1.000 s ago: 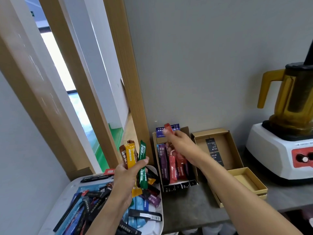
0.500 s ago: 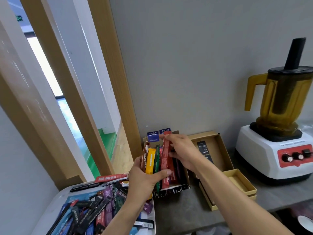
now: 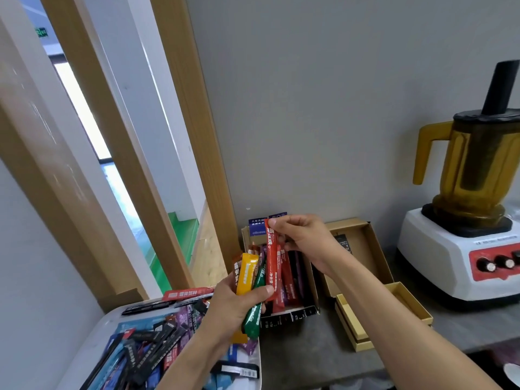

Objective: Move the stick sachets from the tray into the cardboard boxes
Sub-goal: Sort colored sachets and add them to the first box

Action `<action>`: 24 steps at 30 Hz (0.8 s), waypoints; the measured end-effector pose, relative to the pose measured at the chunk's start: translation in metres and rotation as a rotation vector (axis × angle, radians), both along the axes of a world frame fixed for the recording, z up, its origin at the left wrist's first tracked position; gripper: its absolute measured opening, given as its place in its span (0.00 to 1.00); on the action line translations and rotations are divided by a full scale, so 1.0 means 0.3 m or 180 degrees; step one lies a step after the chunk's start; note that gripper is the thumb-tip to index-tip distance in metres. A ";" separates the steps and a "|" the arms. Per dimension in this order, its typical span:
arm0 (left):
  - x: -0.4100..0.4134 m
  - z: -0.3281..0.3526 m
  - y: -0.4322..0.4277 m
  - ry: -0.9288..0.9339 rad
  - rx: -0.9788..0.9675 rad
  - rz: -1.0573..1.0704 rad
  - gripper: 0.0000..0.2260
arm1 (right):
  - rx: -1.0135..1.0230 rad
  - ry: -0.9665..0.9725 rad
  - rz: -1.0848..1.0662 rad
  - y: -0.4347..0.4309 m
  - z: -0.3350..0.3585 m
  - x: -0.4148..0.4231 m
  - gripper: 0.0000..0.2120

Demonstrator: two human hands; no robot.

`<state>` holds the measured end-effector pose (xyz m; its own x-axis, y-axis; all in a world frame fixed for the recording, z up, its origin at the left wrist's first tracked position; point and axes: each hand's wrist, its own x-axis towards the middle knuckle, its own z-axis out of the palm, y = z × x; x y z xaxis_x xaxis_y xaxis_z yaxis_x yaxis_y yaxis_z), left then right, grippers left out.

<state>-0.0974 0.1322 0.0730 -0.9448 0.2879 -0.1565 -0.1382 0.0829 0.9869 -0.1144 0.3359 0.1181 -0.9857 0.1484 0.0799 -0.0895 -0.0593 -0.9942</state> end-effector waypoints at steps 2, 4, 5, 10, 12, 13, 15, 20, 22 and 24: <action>-0.004 0.008 -0.017 0.0159 -0.0172 0.0006 0.20 | 0.0059 -0.0005 -0.0072 -0.023 -0.001 -0.011 0.12; -0.003 0.018 -0.037 0.0235 -0.0315 0.0023 0.19 | -0.0042 0.0021 -0.0244 -0.032 -0.003 -0.029 0.13; 0.001 0.024 -0.049 0.0262 -0.0380 0.0020 0.19 | -0.0035 0.0048 -0.0369 -0.029 -0.003 -0.038 0.14; -0.004 0.013 -0.116 0.0409 -0.0223 0.0470 0.19 | 0.1456 0.0035 -0.0713 -0.034 -0.033 -0.095 0.11; -0.013 0.005 -0.124 0.0378 -0.0072 0.0706 0.16 | 0.1708 -0.0081 -0.0606 -0.072 -0.070 -0.119 0.11; -0.017 0.003 -0.125 0.0367 -0.0005 0.0799 0.14 | 0.1834 -0.0151 -0.0550 -0.092 -0.092 -0.131 0.10; -0.025 -0.002 -0.127 0.0343 0.0114 0.0878 0.12 | 0.2184 -0.0242 -0.0556 -0.118 -0.136 -0.152 0.11; -0.034 -0.005 -0.141 0.0250 0.0369 0.0814 0.10 | 0.2815 -0.0039 -0.0960 -0.118 -0.174 -0.115 0.11; -0.038 -0.015 -0.139 0.0210 0.0401 0.0799 0.11 | 0.3109 -0.0223 -0.0646 -0.111 -0.176 -0.096 0.09; -0.043 -0.027 -0.129 0.0164 0.0410 0.0771 0.13 | 0.3377 -0.0306 -0.0312 -0.112 -0.184 -0.089 0.10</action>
<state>-0.1103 0.0934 0.0651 -0.9943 0.0671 -0.0831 -0.0880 -0.0732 0.9934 -0.1411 0.3022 0.0631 -0.9823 0.1276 0.1373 0.0345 0.8431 -0.5366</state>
